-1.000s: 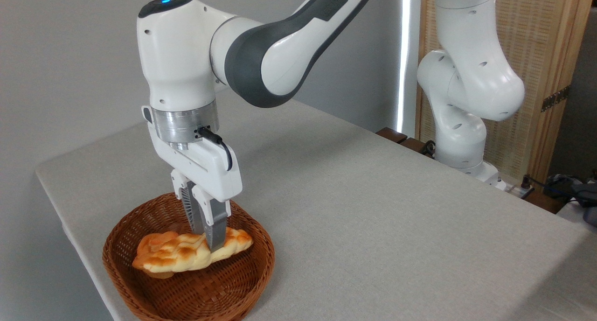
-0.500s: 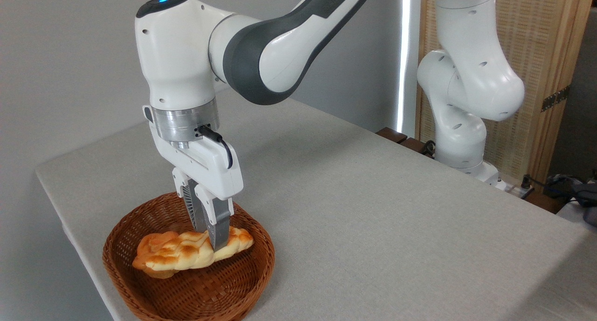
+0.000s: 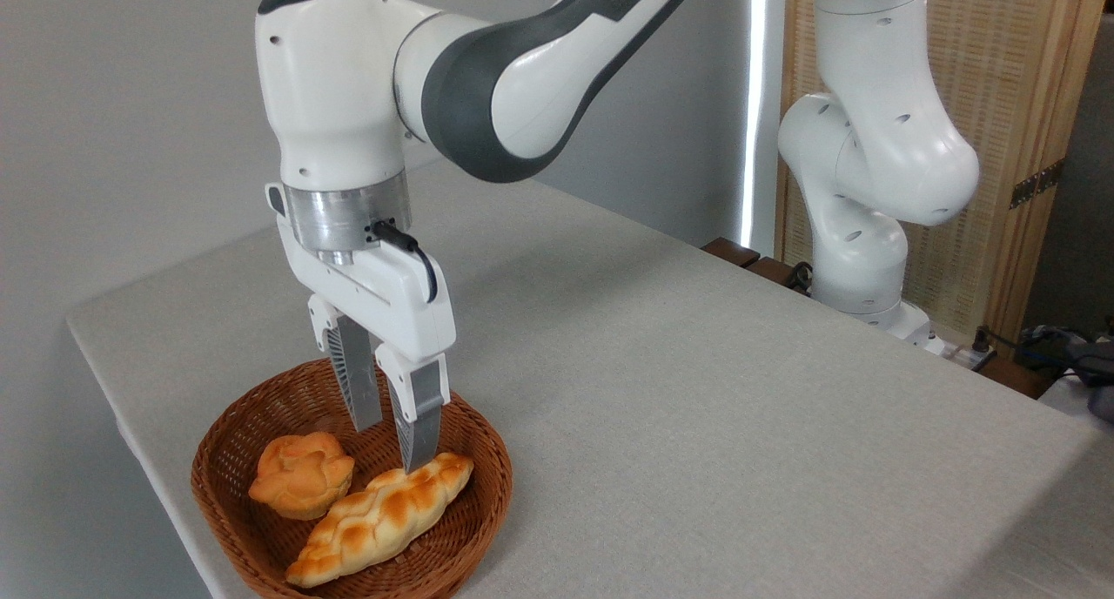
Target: Put bread into the basket
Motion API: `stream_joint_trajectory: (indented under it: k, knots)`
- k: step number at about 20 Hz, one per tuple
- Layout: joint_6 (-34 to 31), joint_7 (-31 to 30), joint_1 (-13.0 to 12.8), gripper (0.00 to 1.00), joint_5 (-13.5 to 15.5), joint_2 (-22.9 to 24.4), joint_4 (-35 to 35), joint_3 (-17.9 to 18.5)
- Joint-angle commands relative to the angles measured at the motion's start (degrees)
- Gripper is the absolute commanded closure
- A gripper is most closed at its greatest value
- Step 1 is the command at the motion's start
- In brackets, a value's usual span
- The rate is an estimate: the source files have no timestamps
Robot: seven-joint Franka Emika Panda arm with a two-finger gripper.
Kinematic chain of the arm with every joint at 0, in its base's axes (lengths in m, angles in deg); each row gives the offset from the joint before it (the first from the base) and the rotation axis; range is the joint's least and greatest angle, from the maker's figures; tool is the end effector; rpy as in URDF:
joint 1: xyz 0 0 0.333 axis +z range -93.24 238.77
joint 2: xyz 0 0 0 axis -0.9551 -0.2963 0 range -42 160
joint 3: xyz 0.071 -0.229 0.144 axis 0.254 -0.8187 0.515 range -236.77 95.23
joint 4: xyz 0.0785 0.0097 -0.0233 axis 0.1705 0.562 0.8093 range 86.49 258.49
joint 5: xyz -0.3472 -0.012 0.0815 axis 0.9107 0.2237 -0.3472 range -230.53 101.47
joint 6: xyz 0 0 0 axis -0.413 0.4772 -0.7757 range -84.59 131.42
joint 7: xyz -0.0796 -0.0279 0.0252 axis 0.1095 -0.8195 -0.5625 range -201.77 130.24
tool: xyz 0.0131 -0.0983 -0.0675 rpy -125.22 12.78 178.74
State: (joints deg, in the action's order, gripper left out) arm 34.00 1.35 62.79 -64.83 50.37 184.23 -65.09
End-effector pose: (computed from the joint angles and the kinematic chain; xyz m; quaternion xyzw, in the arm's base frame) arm 0.5783 -0.0455 0.4461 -0.9328 0.3548 -0.0579 0.0273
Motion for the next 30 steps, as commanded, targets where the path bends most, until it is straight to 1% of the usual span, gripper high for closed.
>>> stream_joint_trajectory:
  k: [1,3,5,7,8,10,12,13,14,16,18,21,24,30]
  knots:
    - [-1.8,-0.6,0.0,0.0,0.4,3.9,-0.4,0.2]
    - [-2.2,-2.6,0.0,0.0,0.3,6.5,-0.4,-0.2]
    - [-5.1,-5.5,0.0,0.0,0.4,8.5,-0.9,-0.6]
    - [-11.2,-6.7,0.0,0.0,2.6,8.5,-4.6,-0.7]
    - [-13.8,-6.6,0.1,0.0,3.2,8.4,-6.5,-1.1]
    - [-15.2,-6.5,0.1,0.0,3.3,8.3,-7.4,-1.5]
    - [-15.9,-6.7,0.4,0.0,3.5,8.5,-7.5,-2.9]
    - [-16.8,-6.7,1.4,0.0,3.8,8.5,-7.6,-3.2]
    - [-17.8,-6.6,2.2,0.0,4.5,8.5,-7.7,-4.4]
    - [-19.5,-6.3,5.5,0.0,4.7,8.5,-7.8,-7.5]
    - [-21.2,-6.2,6.0,0.0,4.7,8.5,-7.8,-7.9]
    - [-21.5,-6.1,6.1,0.0,4.8,8.7,-7.7,-7.5]
    - [-21.5,-6.1,6.2,0.0,5.6,8.8,-8.0,-7.5]
    - [-21.5,-6.0,6.2,0.0,5.0,8.9,-9.8,-7.4]
